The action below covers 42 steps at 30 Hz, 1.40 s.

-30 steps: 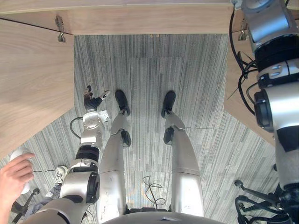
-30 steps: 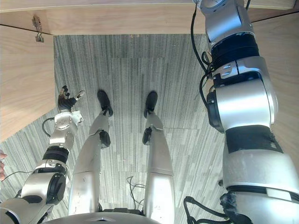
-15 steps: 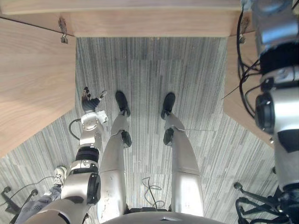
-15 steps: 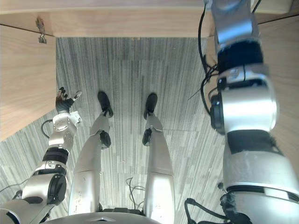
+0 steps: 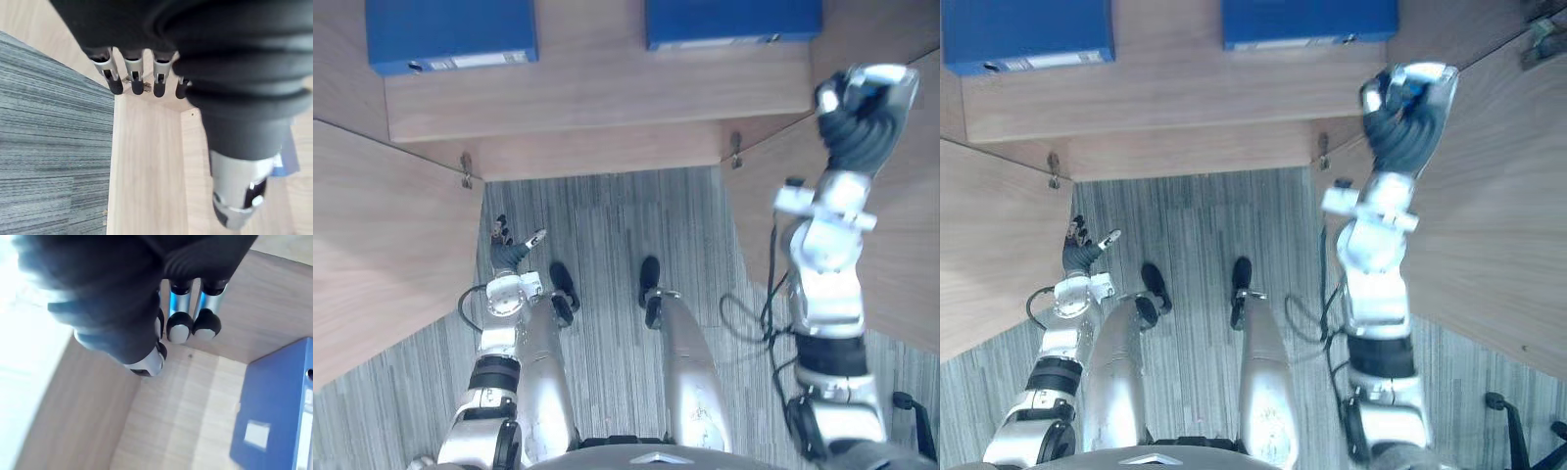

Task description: Walk over to the cabinet, pick up the folder, carry it to the office cabinet, place the folder inside the office cabinet, then close the office cabinet door

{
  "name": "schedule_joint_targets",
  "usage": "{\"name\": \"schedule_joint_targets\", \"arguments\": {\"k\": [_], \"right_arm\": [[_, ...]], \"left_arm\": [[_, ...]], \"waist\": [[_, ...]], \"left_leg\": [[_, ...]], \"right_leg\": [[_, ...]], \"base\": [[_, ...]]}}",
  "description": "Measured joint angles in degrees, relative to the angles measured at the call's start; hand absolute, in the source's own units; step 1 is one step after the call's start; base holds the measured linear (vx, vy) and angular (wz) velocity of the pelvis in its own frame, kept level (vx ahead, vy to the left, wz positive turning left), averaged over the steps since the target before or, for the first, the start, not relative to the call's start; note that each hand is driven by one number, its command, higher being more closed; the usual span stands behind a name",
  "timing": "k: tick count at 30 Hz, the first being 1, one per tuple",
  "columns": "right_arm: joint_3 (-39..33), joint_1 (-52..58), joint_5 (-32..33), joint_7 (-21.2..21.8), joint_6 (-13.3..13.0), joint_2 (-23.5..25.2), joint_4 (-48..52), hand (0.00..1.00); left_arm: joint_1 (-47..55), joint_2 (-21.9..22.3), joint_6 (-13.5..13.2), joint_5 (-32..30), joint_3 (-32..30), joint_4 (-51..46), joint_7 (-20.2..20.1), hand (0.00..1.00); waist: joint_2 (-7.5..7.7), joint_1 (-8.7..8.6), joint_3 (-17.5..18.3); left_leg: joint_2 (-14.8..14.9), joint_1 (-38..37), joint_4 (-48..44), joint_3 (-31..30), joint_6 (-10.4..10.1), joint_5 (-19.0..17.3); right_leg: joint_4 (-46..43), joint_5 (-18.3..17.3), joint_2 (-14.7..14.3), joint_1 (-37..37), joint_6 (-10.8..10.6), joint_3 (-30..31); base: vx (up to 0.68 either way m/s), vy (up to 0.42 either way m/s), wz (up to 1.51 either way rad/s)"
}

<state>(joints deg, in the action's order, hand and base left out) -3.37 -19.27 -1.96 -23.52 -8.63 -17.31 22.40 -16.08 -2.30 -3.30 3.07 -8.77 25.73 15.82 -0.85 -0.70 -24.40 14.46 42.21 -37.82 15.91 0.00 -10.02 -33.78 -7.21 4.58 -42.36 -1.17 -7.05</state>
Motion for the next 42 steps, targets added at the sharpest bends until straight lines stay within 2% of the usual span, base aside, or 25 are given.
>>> {"name": "schedule_joint_targets", "arguments": {"k": [4,7,9,12,13,16,20,22,23,25,28,31,37,42], "right_arm": [[7.99,11.02,1.50,5.78,-2.32,7.10,1.48,1.00],[13.31,18.91,1.25,10.11,-3.02,10.59,0.40,1.00],[14.48,22.88,-0.42,11.51,-3.57,12.13,-3.07,1.00],[14.01,25.76,-4.00,13.38,-3.50,12.74,-14.45,1.00],[13.50,25.47,-5.35,13.44,-3.26,12.80,-21.45,1.00],[11.61,23.05,-7.86,13.70,-0.62,12.86,-38.82,1.00],[9.02,22.29,-9.77,13.61,1.12,12.87,-51.59,1.00],[7.40,21.69,-9.87,13.46,1.69,13.03,-58.93,1.00],[7.11,21.71,-9.92,13.45,1.81,13.17,-60.32,0.00],[5.84,21.30,-9.93,13.37,3.00,13.41,-65.36,0.00],[4.51,21.31,-9.92,13.09,4.07,13.45,-68.61,0.00],[3.05,22.44,-9.85,12.96,5.13,13.76,-70.34,0.00],[-0.39,23.68,-8.53,12.85,6.28,14.73,-73.53,0.00],[-4.29,23.60,-7.10,12.67,6.61,15.11,-75.78,0.00]], "left_arm": [[5.57,2.00,0.67,-1.39,0.22,0.42,-1.12,0.00],[9.24,3.33,0.81,-3.22,1.30,3.05,-1.43,0.00],[11.20,3.41,0.89,-3.58,2.10,5.12,-1.66,0.00],[13.32,2.90,0.90,-5.98,3.45,10.07,-1.76,0.00],[13.60,2.29,0.88,-6.71,4.02,13.02,-2.20,0.00],[13.54,1.04,0.95,-7.91,4.47,17.27,-2.50,0.00],[15.12,-0.23,0.96,-8.95,4.29,19.20,-2.54,0.00],[16.38,-0.69,0.92,-9.13,4.23,21.72,-2.63,0.00],[16.60,-0.73,0.92,-9.62,4.21,22.47,-2.70,0.00],[17.45,-0.70,0.95,-10.12,4.05,24.70,-3.05,0.00],[19.02,-0.53,1.11,-10.14,3.12,27.27,-3.70,0.00],[20.22,-0.24,1.65,-10.15,2.11,28.26,-3.72,0.00],[20.22,0.02,1.91,-10.18,2.19,30.18,-4.15,0.00],[20.19,0.04,2.07,-11.18,2.23,31.75,-4.86,0.00]], "waist": [[1.39,-0.38,3.31],[1.73,-0.20,6.63],[2.21,-0.21,9.19],[2.34,-0.45,11.99],[2.22,-0.77,13.22],[2.16,-0.95,13.74],[2.11,-0.90,13.94],[2.12,-0.83,15.61],[2.16,-0.76,16.05],[2.49,-0.56,16.99],[2.90,0.01,17.63],[3.33,-0.18,18.98],[3.83,-0.86,20.61],[3.53,-1.14,21.17]], "left_leg": [[0.09,-6.98,1.40,1.24,0.17,-1.00],[-0.15,-12.72,4.32,1.95,0.12,-1.35],[-0.62,-16.16,6.83,2.72,0.03,-1.30],[-2.32,-21.86,11.55,3.05,-0.70,-0.15],[-3.13,-23.47,14.18,2.99,-0.98,0.90],[-4.85,-27.31,20.24,2.86,-1.06,3.74],[-6.64,-32.21,24.56,2.88,-0.85,5.32],[-7.65,-34.15,26.43,2.94,-0.93,5.97],[-7.91,-34.52,26.94,2.94,-0.88,6.20],[-9.12,-36.46,29.43,2.92,-1.37,6.92],[-11.11,-38.92,32.89,1.81,-2.10,7.55],[-12.62,-40.62,36.12,0.34,-2.27,8.10],[-14.14,-45.10,42.49,-0.31,-1.85,10.85],[-14.72,-47.20,42.63,-0.30,-1.57,10.70]], "right_leg": [[2.82,0.07,-0.34,6.99,-0.36,0.20],[6.76,0.38,-0.70,12.98,-0.87,0.19],[9.18,0.56,-0.74,15.99,-1.09,0.37],[14.34,2.11,-0.74,21.72,-1.61,0.68],[17.38,3.36,-0.77,23.69,-1.74,0.46],[26.02,7.85,-1.06,29.24,-2.06,0.39],[32.28,11.01,-0.90,34.85,-2.59,1.47],[34.73,12.42,-0.50,36.79,-2.77,1.91],[35.18,12.67,-0.39,37.04,-2.77,2.04],[36.23,13.15,0.17,37.86,-2.96,3.13],[37.39,13.47,0.84,38.34,-3.03,4.82],[38.02,13.45,1.29,38.35,-3.05,5.77],[38.43,13.46,1.41,39.69,-3.08,6.27],[38.20,13.47,1.79,41.72,-4.00,6.36]], "base": [[0.09,0.021,-0.07],[0.14,0.026,-0.04],[0.14,0.010,-0.05],[0.14,0.009,-0.02],[0.10,0.006,0.06],[0.09,0.004,0.01],[0.03,0.017,-0.06],[-0.04,0.034,-0.08],[-0.07,0.031,-0.03],[-0.12,0.041,-0.13],[-0.11,0.039,-0.28],[-0.09,0.039,-0.27],[-0.01,0.021,-0.10],[0.05,0.022,-0.02]]}}
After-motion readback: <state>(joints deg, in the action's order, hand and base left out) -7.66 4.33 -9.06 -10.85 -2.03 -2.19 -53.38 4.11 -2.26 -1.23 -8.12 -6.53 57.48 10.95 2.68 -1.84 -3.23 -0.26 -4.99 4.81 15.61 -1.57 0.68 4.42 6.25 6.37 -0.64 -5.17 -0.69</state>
